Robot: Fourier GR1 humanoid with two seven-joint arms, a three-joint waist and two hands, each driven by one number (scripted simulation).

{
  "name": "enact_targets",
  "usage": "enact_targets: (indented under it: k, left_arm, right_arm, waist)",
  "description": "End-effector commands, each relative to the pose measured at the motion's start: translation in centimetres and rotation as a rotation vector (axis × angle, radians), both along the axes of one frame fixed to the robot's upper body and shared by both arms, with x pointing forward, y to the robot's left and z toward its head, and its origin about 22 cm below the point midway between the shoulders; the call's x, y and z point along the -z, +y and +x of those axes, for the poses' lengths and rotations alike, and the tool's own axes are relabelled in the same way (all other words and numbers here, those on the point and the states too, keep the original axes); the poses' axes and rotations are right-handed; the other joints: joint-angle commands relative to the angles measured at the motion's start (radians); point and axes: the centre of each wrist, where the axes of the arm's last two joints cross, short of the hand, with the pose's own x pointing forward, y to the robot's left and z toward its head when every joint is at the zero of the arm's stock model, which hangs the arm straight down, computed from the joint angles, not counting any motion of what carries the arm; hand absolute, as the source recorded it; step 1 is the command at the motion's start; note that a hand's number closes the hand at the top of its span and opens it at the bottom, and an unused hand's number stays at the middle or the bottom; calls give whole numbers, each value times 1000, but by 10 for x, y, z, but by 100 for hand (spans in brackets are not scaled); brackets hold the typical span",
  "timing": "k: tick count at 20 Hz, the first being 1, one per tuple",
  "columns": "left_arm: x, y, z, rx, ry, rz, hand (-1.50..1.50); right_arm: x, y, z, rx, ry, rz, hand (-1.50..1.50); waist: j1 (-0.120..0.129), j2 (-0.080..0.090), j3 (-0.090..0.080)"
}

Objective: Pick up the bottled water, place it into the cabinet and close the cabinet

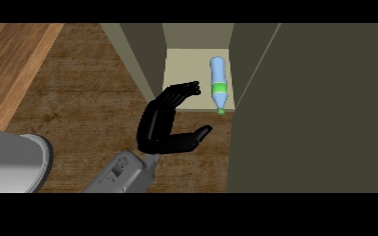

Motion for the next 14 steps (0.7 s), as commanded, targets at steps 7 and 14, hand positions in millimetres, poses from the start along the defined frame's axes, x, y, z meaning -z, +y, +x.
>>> enact_targets:
  k: [7, 14]
  left_arm:
    - [-10, 70, -41, -58, 10, 6, -150]
    - [-3, 122, -68, -137, 38, -8, -150]
  right_arm:
    - [-37, 3, -6, -334, -21, -170, 150]
    - [-46, 13, -6, -443, -101, -200, 150]
  waist:
    - [-6, 0, -1]
    - [-16, -4, -3]
